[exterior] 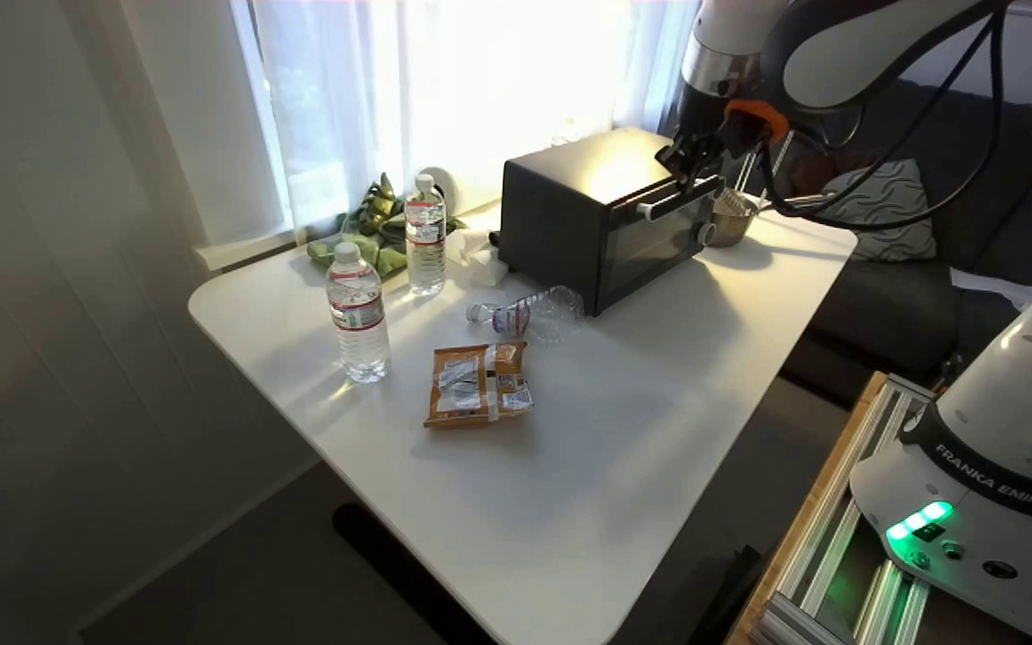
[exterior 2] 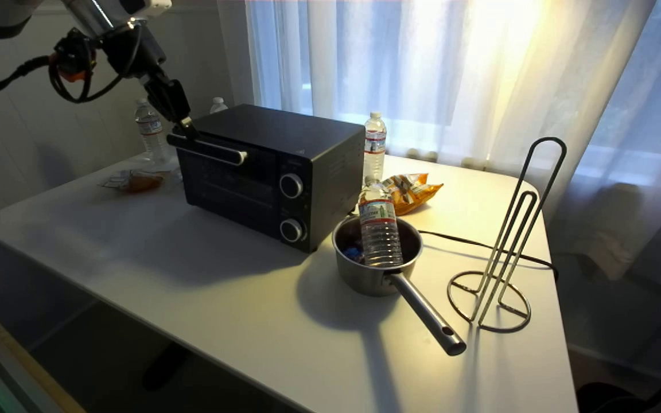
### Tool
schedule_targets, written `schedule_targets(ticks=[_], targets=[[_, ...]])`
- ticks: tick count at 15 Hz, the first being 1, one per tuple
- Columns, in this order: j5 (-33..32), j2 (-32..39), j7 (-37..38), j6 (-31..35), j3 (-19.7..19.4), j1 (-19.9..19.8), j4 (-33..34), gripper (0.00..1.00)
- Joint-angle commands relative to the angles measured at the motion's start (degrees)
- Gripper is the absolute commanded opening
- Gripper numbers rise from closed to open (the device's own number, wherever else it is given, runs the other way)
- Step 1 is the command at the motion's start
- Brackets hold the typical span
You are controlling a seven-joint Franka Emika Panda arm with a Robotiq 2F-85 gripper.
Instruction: Open the toaster oven door
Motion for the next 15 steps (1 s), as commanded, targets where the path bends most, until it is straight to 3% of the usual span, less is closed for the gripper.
schedule_targets(ticks=[1,6,15], targets=[[3.03,1.07,-4.3,-7.36,-1.49,2.57,-0.69,0.0],[4.4,1.88,-5.58,-16.73,-2.46,4.77,-1.72,0.0],[7.11,8.76,-5.74,-15.58,-6.37,5.6,-3.67,0.0]])
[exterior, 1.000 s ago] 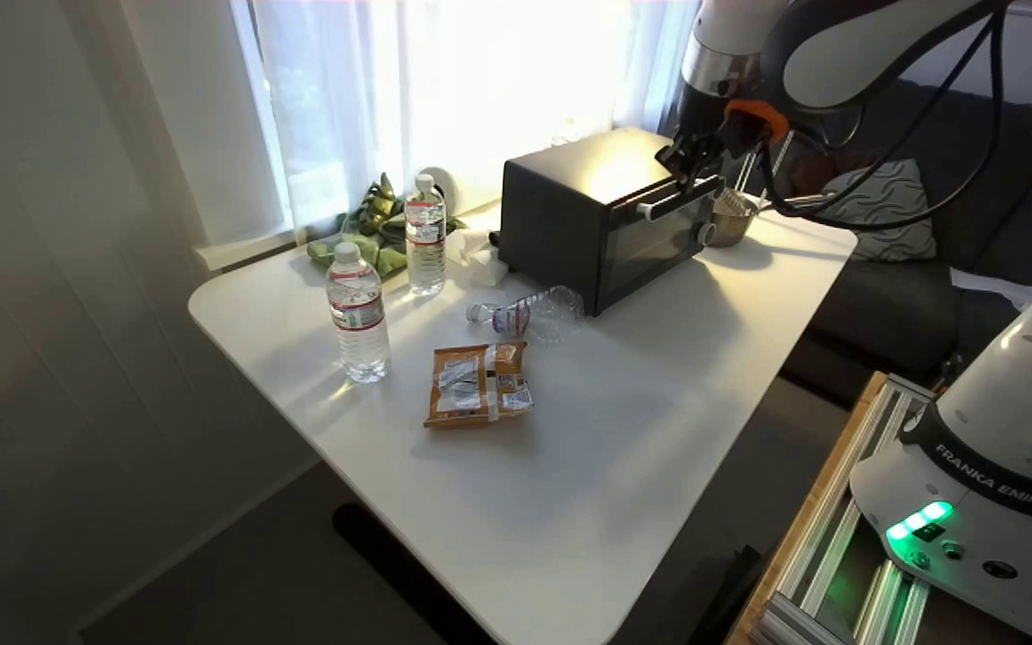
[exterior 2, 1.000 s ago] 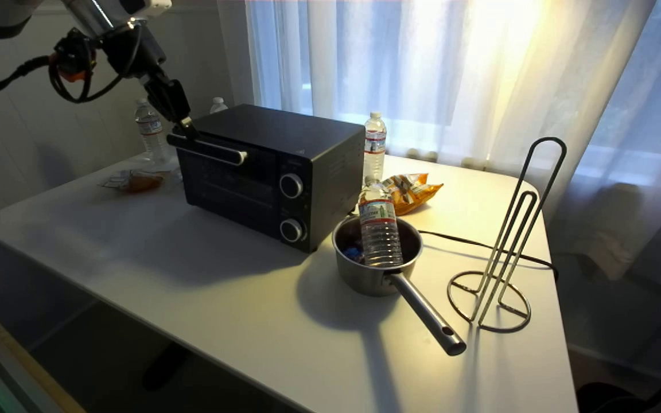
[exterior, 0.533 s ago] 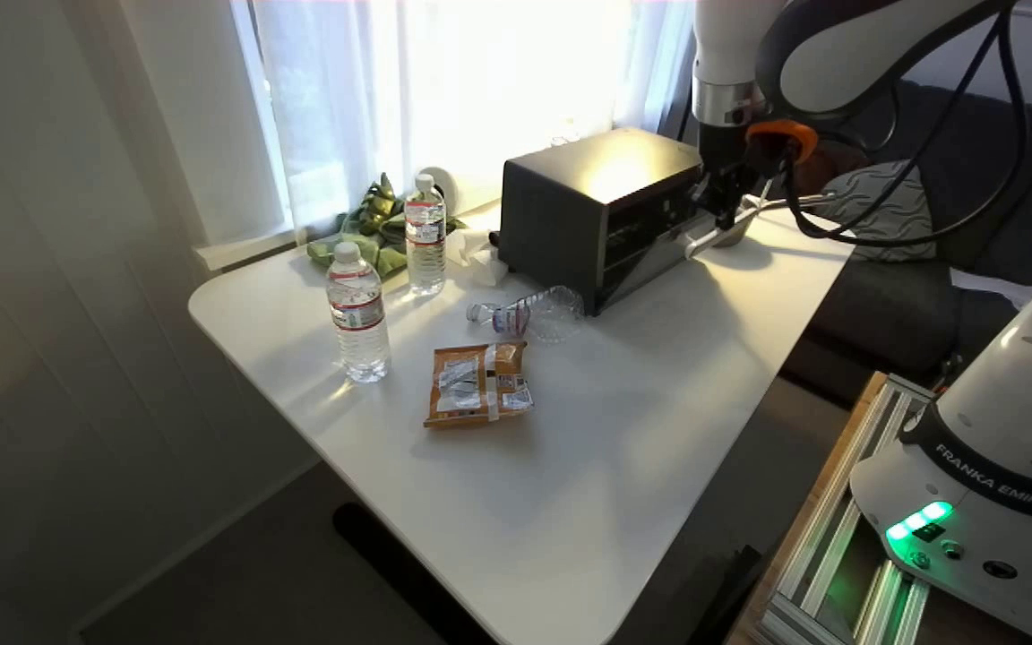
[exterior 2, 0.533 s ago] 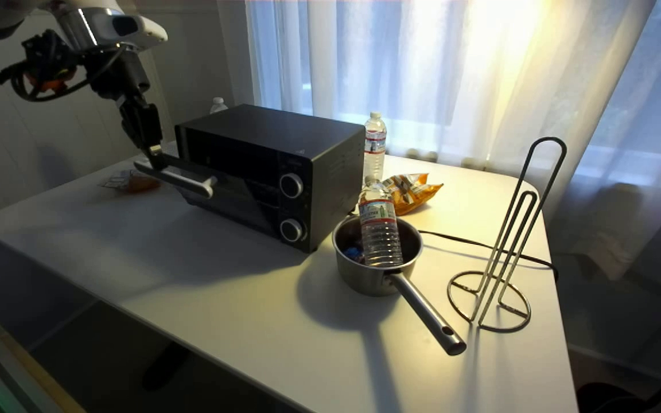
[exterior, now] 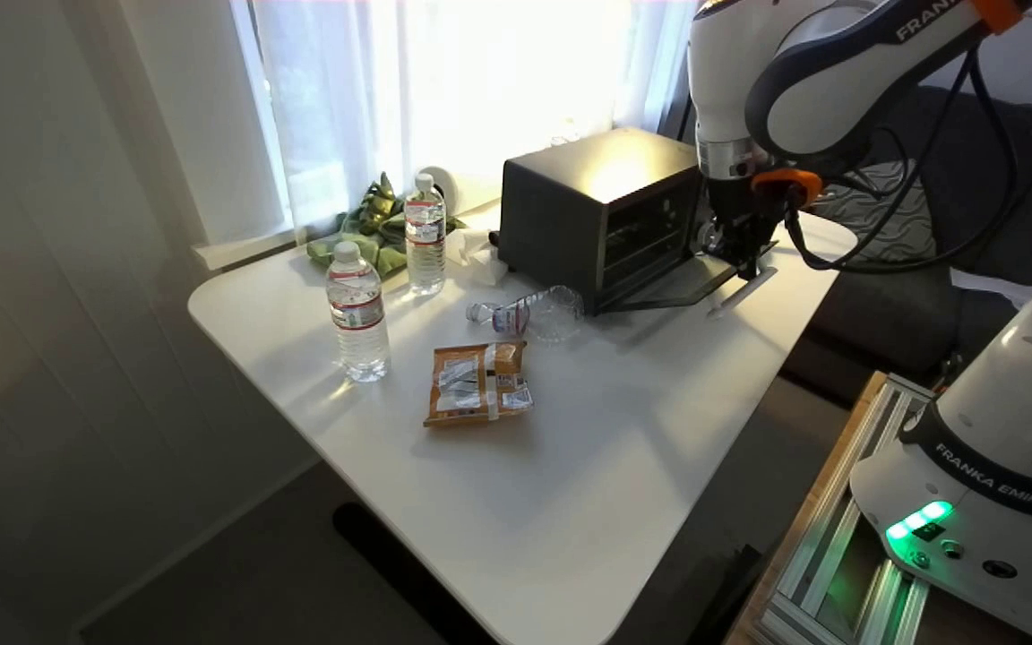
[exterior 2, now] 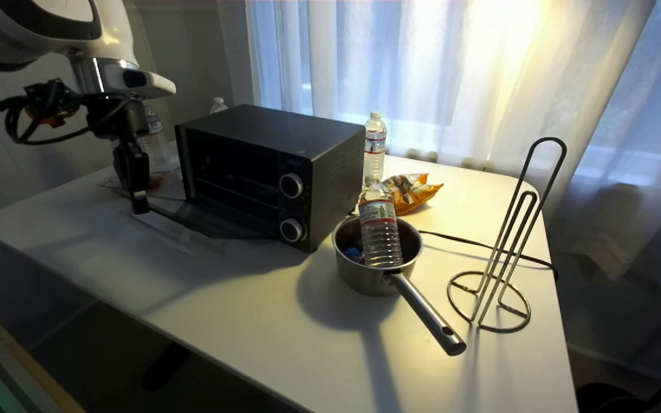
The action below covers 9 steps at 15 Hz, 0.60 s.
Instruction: Open the toaster oven door
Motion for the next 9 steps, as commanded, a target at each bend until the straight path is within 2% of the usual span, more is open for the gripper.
schedule_targets(ticks=[1,9], targets=[[2.06,2.78,-1.32,0.97,-2.17,1.12,0.05,0.0],[4.35,4.48,-2.41,2.37,-3.81,1.82,0.09,0.0]])
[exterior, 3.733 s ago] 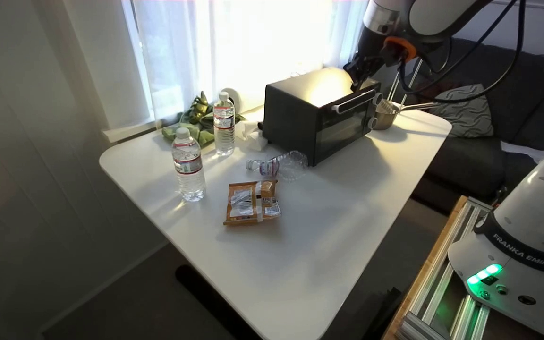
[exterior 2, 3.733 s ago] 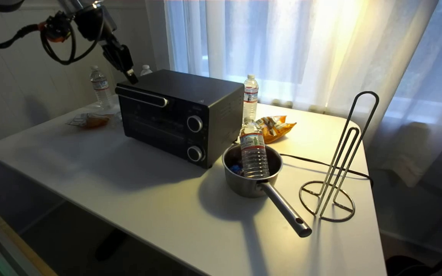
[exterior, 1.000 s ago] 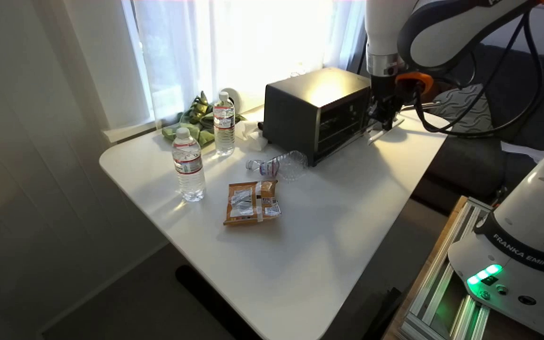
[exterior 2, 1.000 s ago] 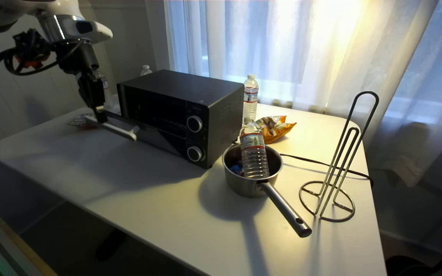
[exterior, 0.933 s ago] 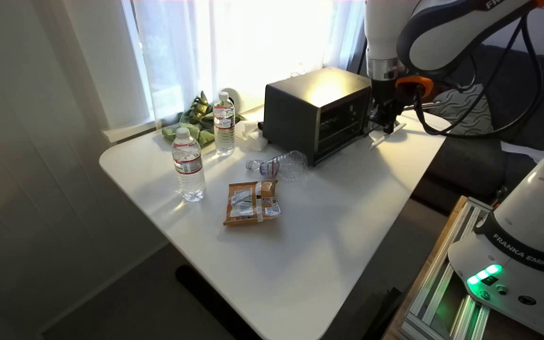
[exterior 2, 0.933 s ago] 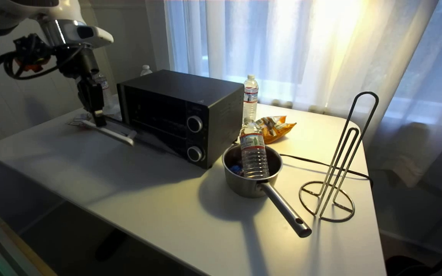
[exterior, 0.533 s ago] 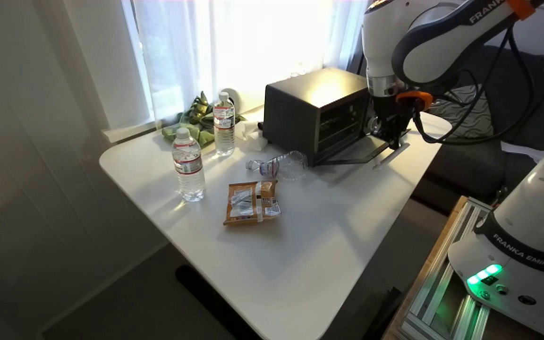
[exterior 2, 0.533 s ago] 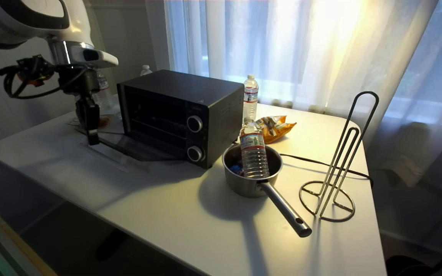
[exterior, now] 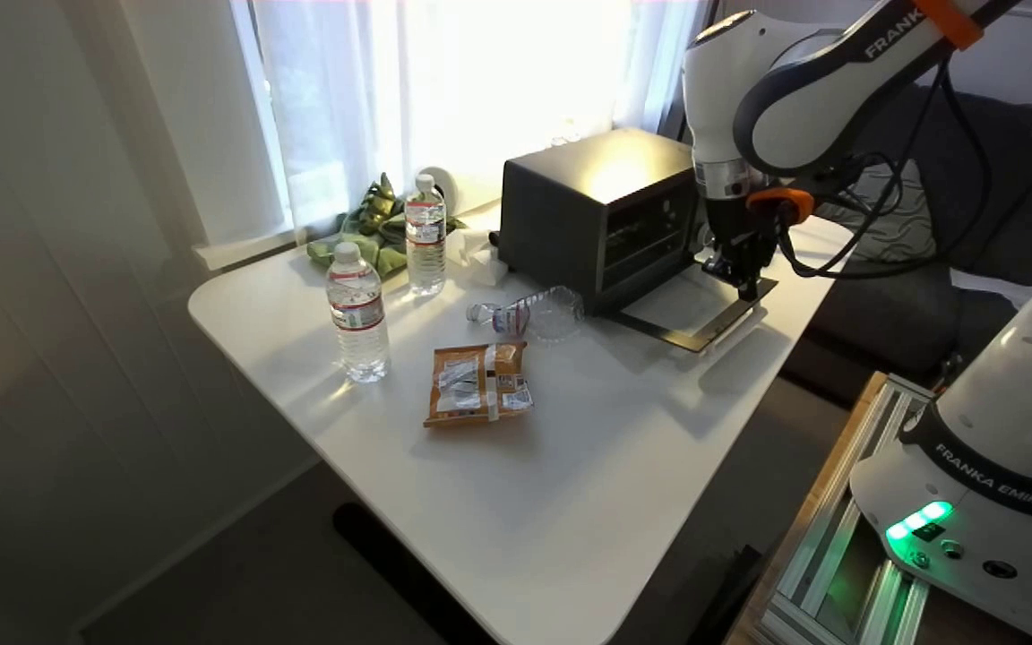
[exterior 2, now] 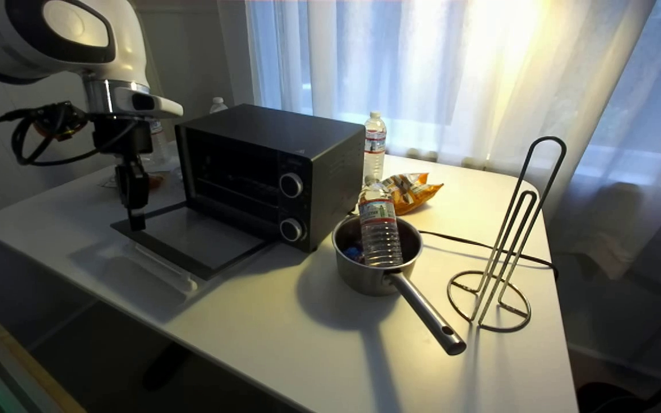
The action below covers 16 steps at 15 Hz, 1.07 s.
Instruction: Open the toaster oven door
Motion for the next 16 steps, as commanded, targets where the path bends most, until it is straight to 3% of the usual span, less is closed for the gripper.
schedule_targets(ticks=[1,8,9,11,16], targets=[[2.29,-0.93,-2.19,0.62,-1.44,1.47,0.28,0.0],[4.8,-9.78,-5.76,-0.82,-2.04,2.21,6.01,0.0],[6.76,-10.84,-7.54,-1.18,-2.74,2.36,7.21,0.26],[10.36,-12.16,-10.35,-1.45,-4.06,2.39,9.3,0.33],[16.35,-13.47,-16.91,-0.53,-7.28,1.97,12.47,0.67]])
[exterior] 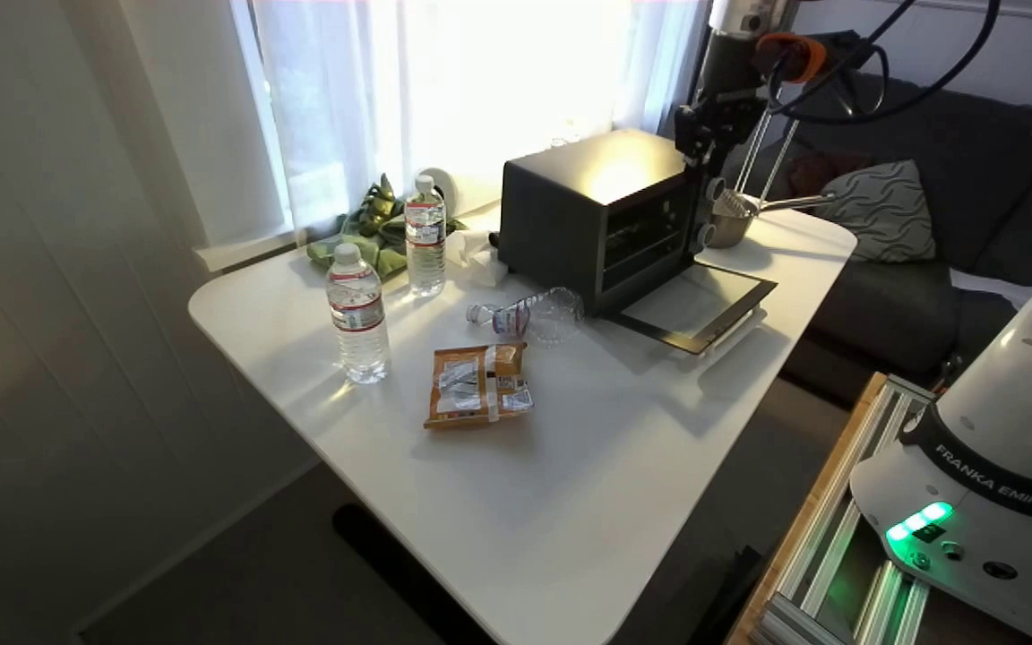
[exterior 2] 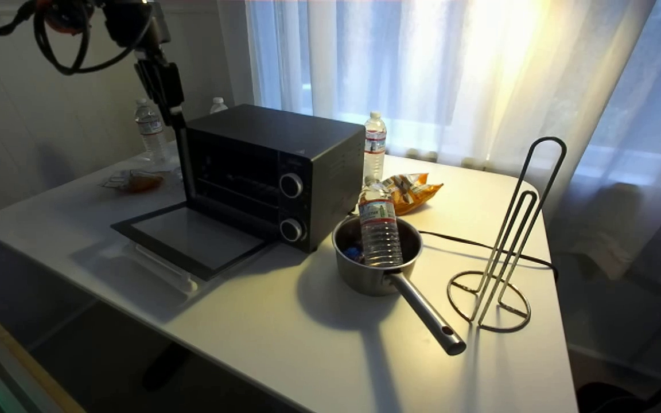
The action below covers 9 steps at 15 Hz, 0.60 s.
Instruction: Open the toaster oven door
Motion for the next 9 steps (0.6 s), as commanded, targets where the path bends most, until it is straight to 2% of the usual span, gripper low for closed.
schedule_targets(ticks=[1,4,5,6,7,9], targets=[[4.22,-1.47,-5.42,-0.43,-2.8,0.63,1.72,0.76],[5.64,-1.43,-10.14,-0.14,-4.49,0.77,2.95,0.96],[5.84,-0.71,-11.86,-0.02,-5.03,0.78,3.35,0.99],[5.89,0.54,-13.03,-0.01,-5.49,0.58,3.64,1.0],[4.17,-0.24,-9.71,-0.06,-3.81,-0.25,3.12,1.0],[4.14,-0.03,-10.05,-0.06,-4.02,-0.4,3.12,1.0]])
